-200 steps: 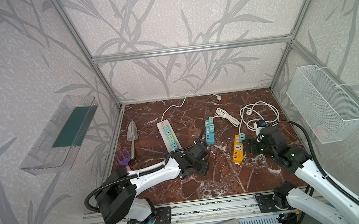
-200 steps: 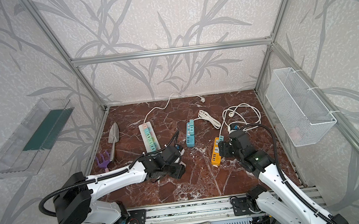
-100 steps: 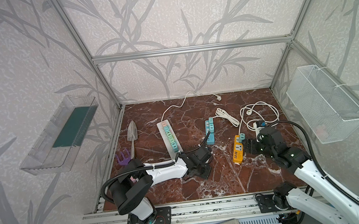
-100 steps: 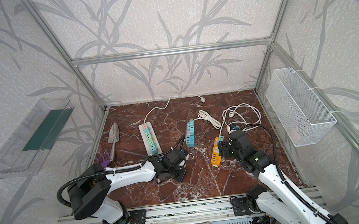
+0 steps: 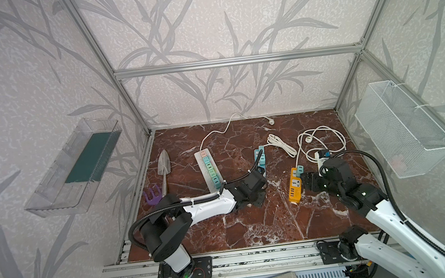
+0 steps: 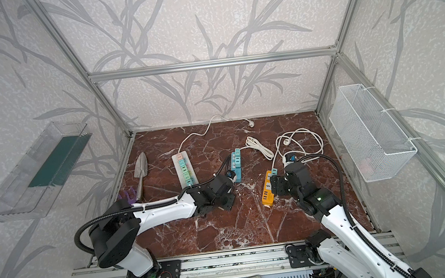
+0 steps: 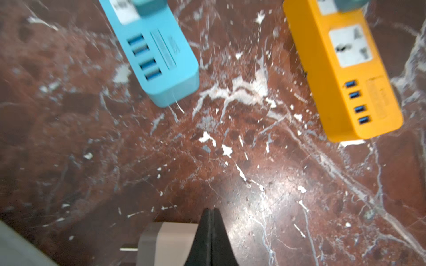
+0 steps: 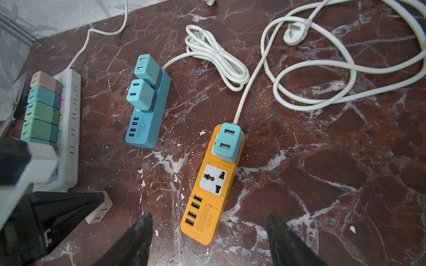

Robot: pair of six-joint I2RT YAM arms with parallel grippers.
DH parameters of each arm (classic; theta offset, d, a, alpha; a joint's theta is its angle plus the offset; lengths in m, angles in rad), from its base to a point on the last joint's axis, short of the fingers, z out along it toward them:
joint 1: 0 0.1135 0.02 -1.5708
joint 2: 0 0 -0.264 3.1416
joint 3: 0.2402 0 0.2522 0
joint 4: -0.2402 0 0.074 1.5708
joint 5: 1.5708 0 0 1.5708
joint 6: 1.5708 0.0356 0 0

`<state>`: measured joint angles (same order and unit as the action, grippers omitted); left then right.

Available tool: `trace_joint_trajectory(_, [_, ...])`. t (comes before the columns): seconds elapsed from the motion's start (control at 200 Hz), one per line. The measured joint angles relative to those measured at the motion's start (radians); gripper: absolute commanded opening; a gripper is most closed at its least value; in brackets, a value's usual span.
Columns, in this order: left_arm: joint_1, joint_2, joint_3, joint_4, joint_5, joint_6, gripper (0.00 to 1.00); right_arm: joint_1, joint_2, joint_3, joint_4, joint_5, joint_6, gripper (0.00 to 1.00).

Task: Insert plugs into power strip
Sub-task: Rotate the plug at the center of the table.

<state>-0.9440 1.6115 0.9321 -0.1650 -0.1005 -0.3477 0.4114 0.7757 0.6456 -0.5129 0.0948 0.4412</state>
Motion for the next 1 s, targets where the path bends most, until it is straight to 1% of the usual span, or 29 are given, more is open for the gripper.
trace_joint_trajectory(0.065, [0.017,-0.025,0.000,0.000,-0.031,-0.002,0.02,0.000,-0.001,-0.002,0.000,0.000,0.000,0.77])
trace_joint_trajectory(0.12, [0.053,-0.024,0.009,-0.014,-0.050,-0.011,0.02,0.000,-0.003,-0.005,0.000,-0.001,0.000,0.77])
trace_joint_trajectory(0.245, [0.143,0.014,0.023,-0.037,-0.078,-0.023,0.01,0.000,-0.008,-0.006,0.000,-0.005,0.000,0.77])
trace_joint_trajectory(0.315, [0.166,0.049,0.035,-0.060,-0.076,-0.023,0.00,0.000,-0.012,-0.006,0.000,-0.008,0.000,0.77])
trace_joint_trajectory(0.44, [0.167,0.109,0.060,-0.078,-0.036,-0.022,0.00,0.000,-0.019,-0.006,-0.001,-0.009,0.000,0.77])
trace_joint_trajectory(0.59, [0.166,0.133,0.061,-0.092,-0.003,-0.022,0.00,0.000,-0.020,-0.008,0.000,-0.010,0.000,0.77])
trace_joint_trajectory(0.83, [0.165,0.123,0.012,-0.105,0.006,-0.045,0.00,0.000,-0.040,-0.027,0.000,-0.019,0.000,0.77])
trace_joint_trajectory(1.0, [0.158,0.074,-0.045,-0.114,0.034,-0.076,0.00,0.000,-0.056,-0.039,0.000,-0.032,0.005,0.77])
